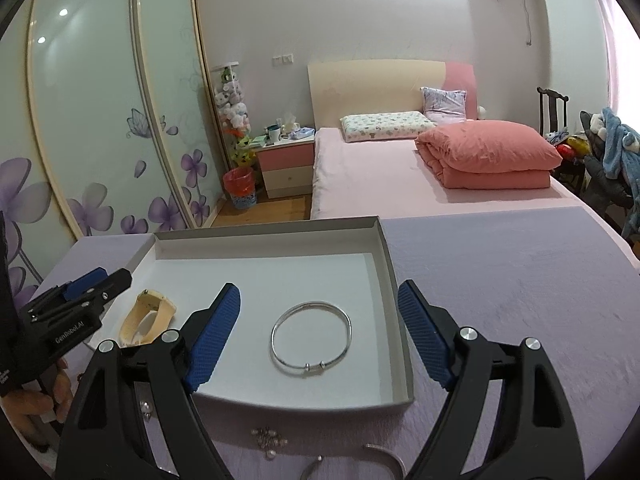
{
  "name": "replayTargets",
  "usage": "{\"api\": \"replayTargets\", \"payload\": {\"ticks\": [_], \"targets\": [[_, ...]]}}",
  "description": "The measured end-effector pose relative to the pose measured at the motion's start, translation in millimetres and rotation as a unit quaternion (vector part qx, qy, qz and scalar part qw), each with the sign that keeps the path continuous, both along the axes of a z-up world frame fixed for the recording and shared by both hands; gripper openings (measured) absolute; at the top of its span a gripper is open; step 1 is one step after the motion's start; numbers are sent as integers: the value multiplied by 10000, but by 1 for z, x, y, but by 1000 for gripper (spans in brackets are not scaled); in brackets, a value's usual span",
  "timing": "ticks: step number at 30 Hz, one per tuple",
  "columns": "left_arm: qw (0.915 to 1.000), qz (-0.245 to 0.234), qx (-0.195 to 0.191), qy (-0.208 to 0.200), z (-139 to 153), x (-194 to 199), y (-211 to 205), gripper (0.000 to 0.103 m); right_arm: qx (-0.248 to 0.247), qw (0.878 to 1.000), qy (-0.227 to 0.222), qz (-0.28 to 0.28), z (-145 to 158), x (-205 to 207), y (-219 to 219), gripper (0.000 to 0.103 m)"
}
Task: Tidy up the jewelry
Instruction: 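Carry bangle and watch into the grey tray and open both tools, then grasp the pink beaded bracelet with the right tool while the left grasps the pearl bracelet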
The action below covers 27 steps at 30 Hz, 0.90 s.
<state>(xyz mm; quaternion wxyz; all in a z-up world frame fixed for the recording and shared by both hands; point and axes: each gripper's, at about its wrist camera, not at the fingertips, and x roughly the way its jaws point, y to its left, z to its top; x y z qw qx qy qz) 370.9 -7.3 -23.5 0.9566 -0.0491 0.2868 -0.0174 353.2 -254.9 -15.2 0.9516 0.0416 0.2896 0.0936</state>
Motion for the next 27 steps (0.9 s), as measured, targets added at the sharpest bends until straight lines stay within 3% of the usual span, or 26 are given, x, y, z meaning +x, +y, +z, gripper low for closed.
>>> {"api": "replayTargets", "payload": {"ticks": [11,22,24,27], "targets": [[9999,62,-33,-154,14,-75,16,55,-1,10000,-41,41,4,-61,-15,81],[9999,33,-117,8,-7,-168,18,60,-312,9973,656,-102,-34,-128,-34,81],[9999,10,-119,31,-10,-176,16,62,-352,9956,851,-148,-44,-132,-37,78],[9999,-50,-144,67,-13,-183,12,62,-448,9927,1106,-162,-56,-132,-37,65]]}}
